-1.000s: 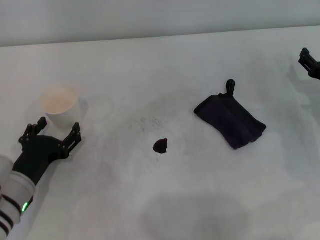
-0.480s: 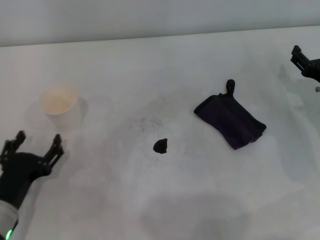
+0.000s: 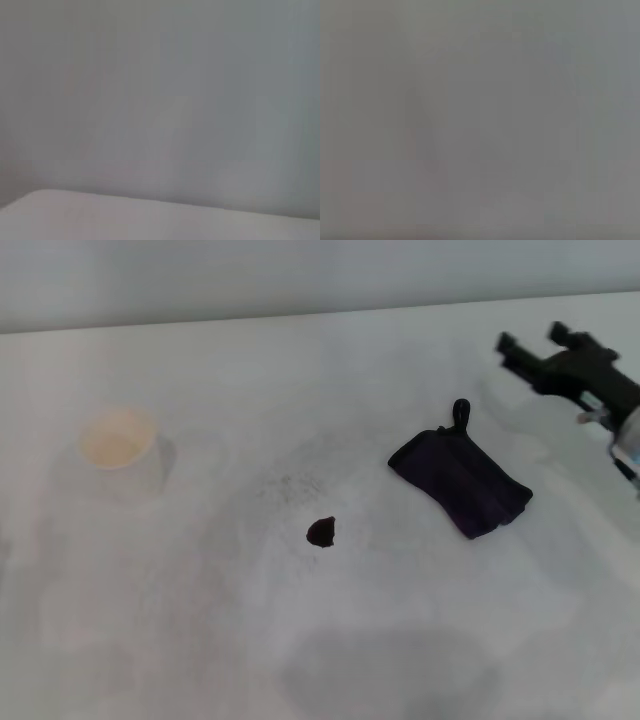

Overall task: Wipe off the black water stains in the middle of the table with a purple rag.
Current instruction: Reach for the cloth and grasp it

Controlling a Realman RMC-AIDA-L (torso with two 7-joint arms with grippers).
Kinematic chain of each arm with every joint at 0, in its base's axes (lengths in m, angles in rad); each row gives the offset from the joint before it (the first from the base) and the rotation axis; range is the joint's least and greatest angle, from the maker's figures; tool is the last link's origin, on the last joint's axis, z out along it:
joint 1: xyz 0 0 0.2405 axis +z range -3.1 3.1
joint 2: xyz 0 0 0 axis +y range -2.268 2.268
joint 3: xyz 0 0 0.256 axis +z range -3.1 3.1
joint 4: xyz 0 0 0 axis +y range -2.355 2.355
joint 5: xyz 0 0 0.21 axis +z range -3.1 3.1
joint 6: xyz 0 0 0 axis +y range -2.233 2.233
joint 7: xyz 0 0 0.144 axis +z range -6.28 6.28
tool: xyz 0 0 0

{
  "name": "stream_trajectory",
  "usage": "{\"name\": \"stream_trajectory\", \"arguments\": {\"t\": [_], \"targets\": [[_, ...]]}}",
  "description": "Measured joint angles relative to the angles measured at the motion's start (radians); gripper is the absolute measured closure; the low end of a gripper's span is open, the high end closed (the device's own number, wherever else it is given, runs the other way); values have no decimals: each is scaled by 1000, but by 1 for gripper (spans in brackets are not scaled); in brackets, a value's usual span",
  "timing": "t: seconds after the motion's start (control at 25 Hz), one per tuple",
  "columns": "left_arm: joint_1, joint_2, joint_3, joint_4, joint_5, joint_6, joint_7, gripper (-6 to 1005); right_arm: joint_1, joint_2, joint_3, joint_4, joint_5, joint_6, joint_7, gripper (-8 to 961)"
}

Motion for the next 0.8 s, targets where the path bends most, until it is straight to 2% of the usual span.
{"name": "stream_trajectory", "arguments": {"t": [0.16,0.24,0.4,0.6,0.8], "targets": [[-27,1,0,-9,-92,-7,-5,107,-31,-6,-138,-184,-88,-140,97,87],[-35,2,0,-9,-112,-7,-5,106,-41,-8,-160,-293,-226,-252,204,90],[-46,3,0,-13,-120,-9,-5,106,-75,-9,-159,-502,-565,-371,472,95],[-53,3,5,-13,-118,-39,-11,106,-134,-15,-156,-762,-961,-386,818,102],[-75,6,2,-30,-118,-86,-79,106,-152,-15,-148,-988,-1425,-268,1238,108]]}}
